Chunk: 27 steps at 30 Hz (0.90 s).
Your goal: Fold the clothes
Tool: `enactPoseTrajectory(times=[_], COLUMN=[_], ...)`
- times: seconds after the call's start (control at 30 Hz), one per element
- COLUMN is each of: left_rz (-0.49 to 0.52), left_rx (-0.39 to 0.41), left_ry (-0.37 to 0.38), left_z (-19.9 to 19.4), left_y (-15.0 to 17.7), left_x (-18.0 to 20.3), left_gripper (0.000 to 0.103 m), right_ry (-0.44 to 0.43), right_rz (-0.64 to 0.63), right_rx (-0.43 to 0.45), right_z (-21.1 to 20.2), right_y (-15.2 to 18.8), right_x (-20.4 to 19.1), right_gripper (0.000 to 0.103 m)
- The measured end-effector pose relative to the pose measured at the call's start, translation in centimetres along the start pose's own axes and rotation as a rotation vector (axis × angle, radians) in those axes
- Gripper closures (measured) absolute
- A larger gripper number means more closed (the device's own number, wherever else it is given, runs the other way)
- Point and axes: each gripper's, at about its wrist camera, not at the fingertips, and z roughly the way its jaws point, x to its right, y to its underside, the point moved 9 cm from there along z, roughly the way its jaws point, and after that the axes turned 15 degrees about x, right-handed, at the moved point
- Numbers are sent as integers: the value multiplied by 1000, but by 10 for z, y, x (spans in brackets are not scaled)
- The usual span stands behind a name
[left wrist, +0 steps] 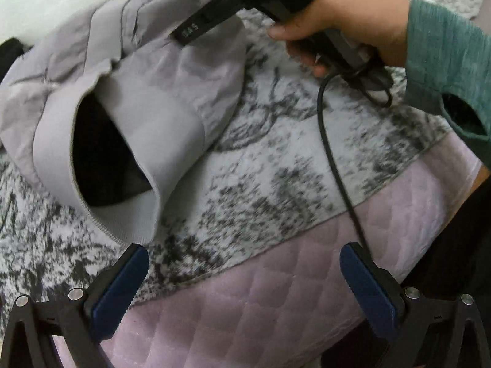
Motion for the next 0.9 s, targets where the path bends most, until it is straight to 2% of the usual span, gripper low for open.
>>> enactPoseTrajectory(times=[0.07, 0.1, 0.2, 0.27, 0.33, 0.47, 0.53, 0.6, 0.63, 0.7, 0.73, 0.8, 0.83, 0.87, 0.9], left_rz=[-20, -30, -60, -81, -101, -144, -155, -223, -248, -300, -291, -304, -279, -287, -292], left_rx=[3, 5, 9, 12, 15, 1, -24, -9, 11, 88, 93, 143, 119, 127, 131], left_ry=[9, 13, 26, 35, 43, 36, 18, -34, -52, -88, -99, -113, -111, -111, -118], left_z=[-10, -14, -29, -38, -48, -60, -61, -70, -70, -68, -69, -69, -69, -65, -59], left_y=[3, 4, 8, 11, 13, 17, 11, 12, 13, 18, 15, 16, 15, 18, 17], left_x=[-8, -12, -23, -31, -39, -82, -96, -92, -90, -86, -91, -97, -97, -99, -98], left_gripper=[0, 0, 0, 0, 0, 0, 0, 0, 0, 0, 0, 0, 0, 0, 0], right_ry=[9, 5, 19, 59, 91, 148, 197, 277, 305, 346, 321, 220, 176, 138, 104], right_rz=[31, 79, 240, 362, 503, 833, 926, 890, 854, 766, 706, 532, 408, 305, 216], right_rx=[9, 37, 130, 181, 188, 77, 16, -10, 18, 120, 181, 299, 340, 353, 348], right_z=[1, -6, -33, -53, -66, -64, -64, -72, -80, -101, -110, -123, -127, -124, -118], right_y=[-4, -9, -20, -18, -4, 54, 81, 86, 78, 49, 30, -14, -32, -43, -48], right_x=[4, 11, 39, 65, 90, 136, 147, 153, 153, 151, 141, 105, 80, 55, 31], right_gripper=[86, 93, 100, 102, 102, 101, 98, 92, 91, 79, 71, 17, 9, 2, 3])
